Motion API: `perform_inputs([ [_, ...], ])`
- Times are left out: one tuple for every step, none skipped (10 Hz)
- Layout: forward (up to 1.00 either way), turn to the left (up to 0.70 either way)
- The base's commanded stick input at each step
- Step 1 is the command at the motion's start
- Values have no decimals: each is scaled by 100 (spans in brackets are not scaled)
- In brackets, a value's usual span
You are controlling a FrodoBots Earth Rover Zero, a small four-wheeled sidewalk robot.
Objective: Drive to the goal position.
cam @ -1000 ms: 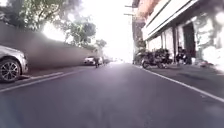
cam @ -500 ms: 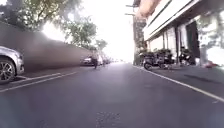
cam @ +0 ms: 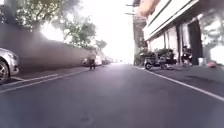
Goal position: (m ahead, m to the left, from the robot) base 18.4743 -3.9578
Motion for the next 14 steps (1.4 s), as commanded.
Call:
perform_inputs([
  [45,0],
  [45,0],
  [45,0],
  [45,0],
  [45,0],
  [45,0],
  [45,0],
  [45,0],
  [45,0],
  [45,0],
  [45,0],
  [45,0],
  [45,0],
  [45,0],
])
